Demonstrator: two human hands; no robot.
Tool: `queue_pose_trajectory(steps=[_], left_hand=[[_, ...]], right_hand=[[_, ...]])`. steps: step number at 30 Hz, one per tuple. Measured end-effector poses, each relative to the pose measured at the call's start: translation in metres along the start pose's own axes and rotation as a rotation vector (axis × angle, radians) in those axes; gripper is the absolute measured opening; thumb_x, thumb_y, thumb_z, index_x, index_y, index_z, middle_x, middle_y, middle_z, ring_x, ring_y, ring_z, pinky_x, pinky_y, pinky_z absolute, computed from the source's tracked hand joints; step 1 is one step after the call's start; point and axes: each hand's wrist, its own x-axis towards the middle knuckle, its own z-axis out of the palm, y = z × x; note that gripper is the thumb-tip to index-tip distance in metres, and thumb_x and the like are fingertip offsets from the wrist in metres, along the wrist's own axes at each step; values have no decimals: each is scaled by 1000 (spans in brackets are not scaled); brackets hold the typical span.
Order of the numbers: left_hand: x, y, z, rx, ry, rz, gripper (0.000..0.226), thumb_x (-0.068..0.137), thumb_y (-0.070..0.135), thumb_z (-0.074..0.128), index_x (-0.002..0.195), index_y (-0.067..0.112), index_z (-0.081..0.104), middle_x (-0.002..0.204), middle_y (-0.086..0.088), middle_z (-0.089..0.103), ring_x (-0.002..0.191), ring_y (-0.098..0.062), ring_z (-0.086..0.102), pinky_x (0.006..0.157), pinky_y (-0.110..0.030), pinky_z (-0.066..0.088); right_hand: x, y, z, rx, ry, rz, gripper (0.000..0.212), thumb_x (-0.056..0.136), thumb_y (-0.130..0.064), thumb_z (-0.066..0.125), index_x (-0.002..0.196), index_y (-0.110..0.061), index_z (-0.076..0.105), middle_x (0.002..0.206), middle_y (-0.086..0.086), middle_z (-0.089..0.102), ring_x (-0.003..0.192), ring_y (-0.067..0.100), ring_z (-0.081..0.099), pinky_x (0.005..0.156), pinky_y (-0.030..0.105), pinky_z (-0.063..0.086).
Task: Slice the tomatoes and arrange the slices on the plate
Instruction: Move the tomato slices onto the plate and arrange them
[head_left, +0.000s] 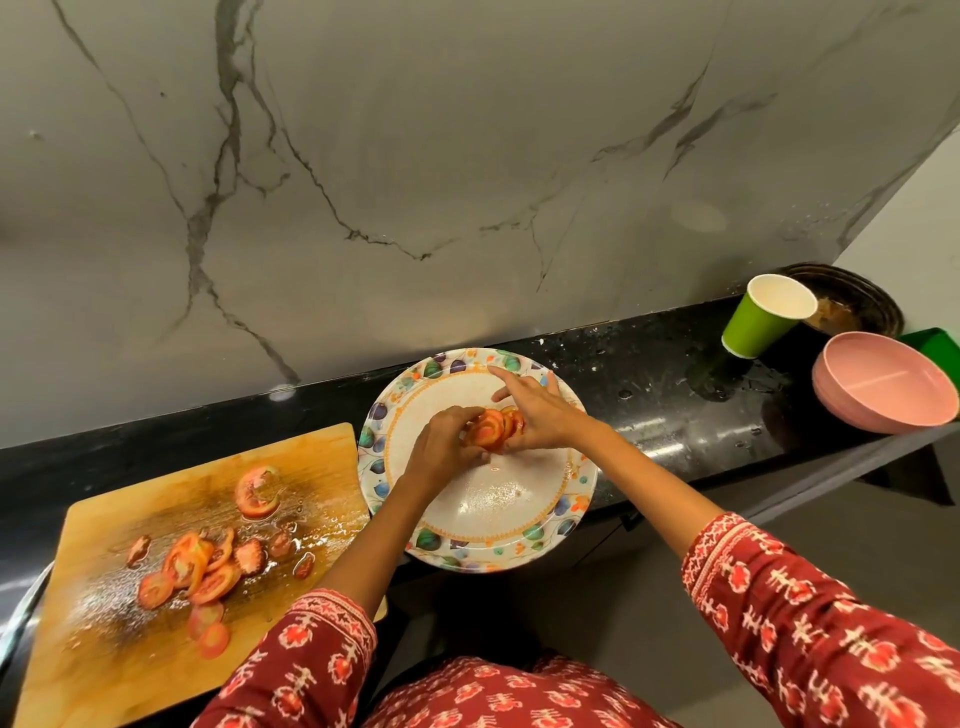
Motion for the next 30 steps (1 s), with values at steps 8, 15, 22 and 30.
queue_pose_trajectory(steps=[8,15,22,30], left_hand=[[2,5,-2,-27,-7,12,62,76,25,74,131,10,50,122,-12,60,107,-24,58,92,-33,49],[0,7,-1,-5,6,-31,61,76,28,74,129,9,51,118,-11,61,101,-21,59,89,-29,48],[1,10,0,21,-10,-45,65,77,32,73,133,11,48,121,-10,61,106,-23,59,91,-33,49],[-8,2,-4,-14,-35,-33,76,67,31,80,134,12,47,122,-10,60,108,-22,57,92,-31,46]], right_hand=[[0,-3,3,-15,14,-24,103,76,-35,72,149,-20,2,132,1,51,137,22,28,112,61,-9],[-2,5,0,-124,23,-60,104,77,-40,71,149,-18,-1,131,-4,55,138,19,30,110,62,-14],[-4,3,1,-120,5,-54,103,76,-38,70,149,-20,-1,140,-1,47,140,21,26,110,62,-13],[-2,0,16,-79,99,-56,106,74,-43,74,150,-22,3,132,1,50,135,21,32,111,58,-10]])
